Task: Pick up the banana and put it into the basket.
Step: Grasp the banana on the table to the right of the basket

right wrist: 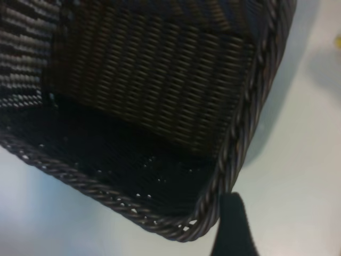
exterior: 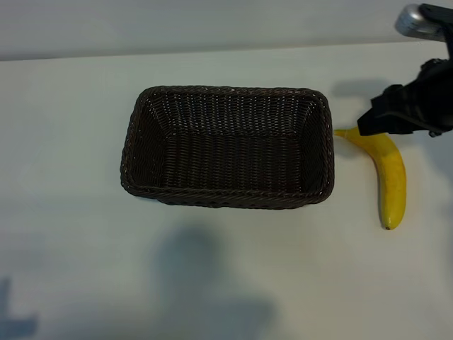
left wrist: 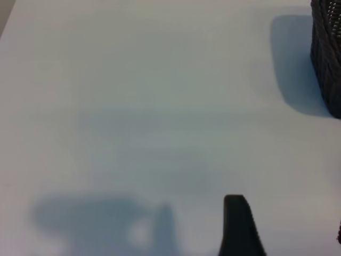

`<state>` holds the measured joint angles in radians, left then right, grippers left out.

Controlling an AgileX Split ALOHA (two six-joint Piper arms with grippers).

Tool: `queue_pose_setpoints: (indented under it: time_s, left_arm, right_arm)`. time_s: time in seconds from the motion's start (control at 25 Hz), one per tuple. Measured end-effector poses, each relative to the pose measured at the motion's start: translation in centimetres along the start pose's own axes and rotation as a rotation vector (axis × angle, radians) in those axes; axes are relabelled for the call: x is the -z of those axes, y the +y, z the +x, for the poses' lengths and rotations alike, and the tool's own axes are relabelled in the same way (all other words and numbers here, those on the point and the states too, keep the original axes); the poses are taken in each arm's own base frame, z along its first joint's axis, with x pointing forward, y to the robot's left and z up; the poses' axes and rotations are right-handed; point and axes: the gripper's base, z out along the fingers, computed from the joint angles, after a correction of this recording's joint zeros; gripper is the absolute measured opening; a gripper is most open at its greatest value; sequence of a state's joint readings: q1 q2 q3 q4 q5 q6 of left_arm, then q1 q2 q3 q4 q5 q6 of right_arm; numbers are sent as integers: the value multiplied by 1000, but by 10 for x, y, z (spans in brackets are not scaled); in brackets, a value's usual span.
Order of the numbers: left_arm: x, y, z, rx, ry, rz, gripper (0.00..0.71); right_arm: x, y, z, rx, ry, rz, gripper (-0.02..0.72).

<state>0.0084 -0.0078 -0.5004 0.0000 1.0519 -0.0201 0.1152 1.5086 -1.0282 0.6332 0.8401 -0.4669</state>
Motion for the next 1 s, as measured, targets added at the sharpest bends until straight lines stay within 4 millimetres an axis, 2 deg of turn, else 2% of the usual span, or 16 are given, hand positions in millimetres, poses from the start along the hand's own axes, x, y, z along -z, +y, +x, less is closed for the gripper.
queue_pose_setpoints:
  time_s: [0.2,0.36,0.48,0.72,1.0]
  left_arm:
    - [0,0,0,-1,0,0,479]
    - [0,0,0,-1,0,0,479]
    - [0,0,0,-1,0,0,479]
    - [0,0,0,-1,0,0,479]
    - [0,0,0,-1,0,0,479]
  right_arm:
    - [-11,0,-9,-34,86,163,521]
    - [-15,-13,-11,-107,128,309,522]
    - [-27,-25,-8,-136,188,386,522]
    - [-53,-37,-4,-159,258,401,522]
    - [-70,-44,-6,-155,263,389,522]
